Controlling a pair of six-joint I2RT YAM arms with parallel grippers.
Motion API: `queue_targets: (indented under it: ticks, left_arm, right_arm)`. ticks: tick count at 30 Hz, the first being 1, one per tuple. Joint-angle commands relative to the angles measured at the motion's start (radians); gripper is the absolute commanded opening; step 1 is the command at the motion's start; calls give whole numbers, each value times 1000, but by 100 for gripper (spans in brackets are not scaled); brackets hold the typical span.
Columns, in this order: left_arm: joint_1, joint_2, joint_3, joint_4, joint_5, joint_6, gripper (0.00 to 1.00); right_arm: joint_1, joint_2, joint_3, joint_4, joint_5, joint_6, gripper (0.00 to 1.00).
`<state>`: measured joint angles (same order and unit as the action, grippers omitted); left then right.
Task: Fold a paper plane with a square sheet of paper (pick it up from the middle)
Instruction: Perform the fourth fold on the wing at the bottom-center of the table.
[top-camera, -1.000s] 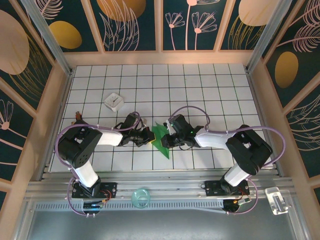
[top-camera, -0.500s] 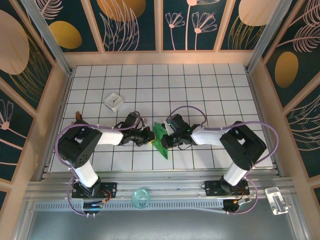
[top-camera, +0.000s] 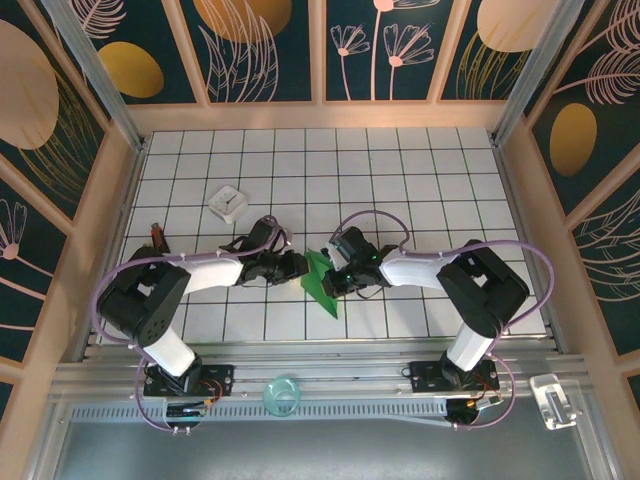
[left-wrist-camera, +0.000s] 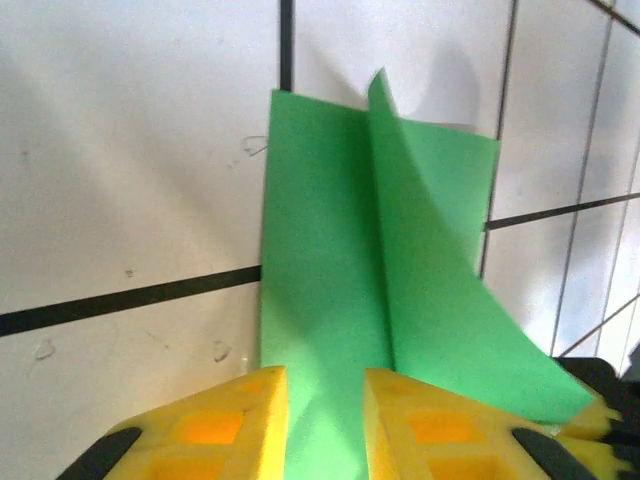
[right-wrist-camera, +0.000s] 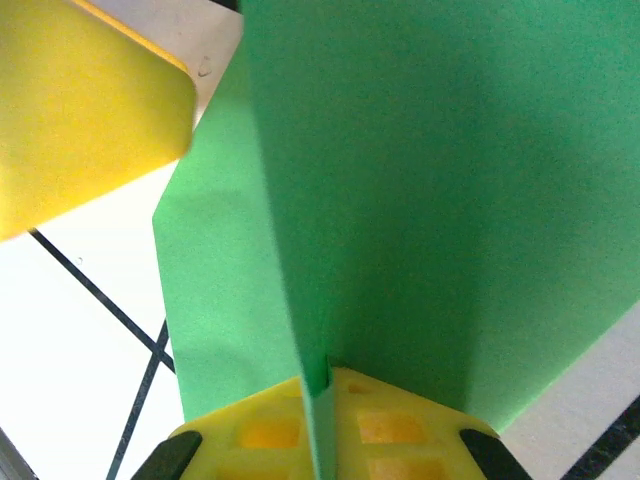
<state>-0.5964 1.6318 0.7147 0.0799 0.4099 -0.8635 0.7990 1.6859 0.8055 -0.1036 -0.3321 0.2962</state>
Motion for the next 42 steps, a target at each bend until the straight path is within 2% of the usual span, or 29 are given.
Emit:
queue_targets:
  ticks: [1,5,11,20,27,42]
  left_arm:
    - [-6,-59,0,-2,15,3,27]
    - [-24,-93,-13,48,52,-42,14]
    - [-51,-39,-8,165,125,-125,6]
    - [-51,38,7,294,155,-192,6]
    - [-49,119,17,325,134,-191,6]
    - [-34,151,-12,284,89,-145,6]
  right_arm:
    - [-4,-7,-2,-40,5,-35,8]
    - [-4,5,-27,20,-40,-20,8]
    - [-11,19,-57,71,-52,-4,8]
    - [-16,22,-87,112,-64,21,7]
    - [-18,27,-92,117,-68,25,8]
    - [-25,4,-100,106,-61,39,15]
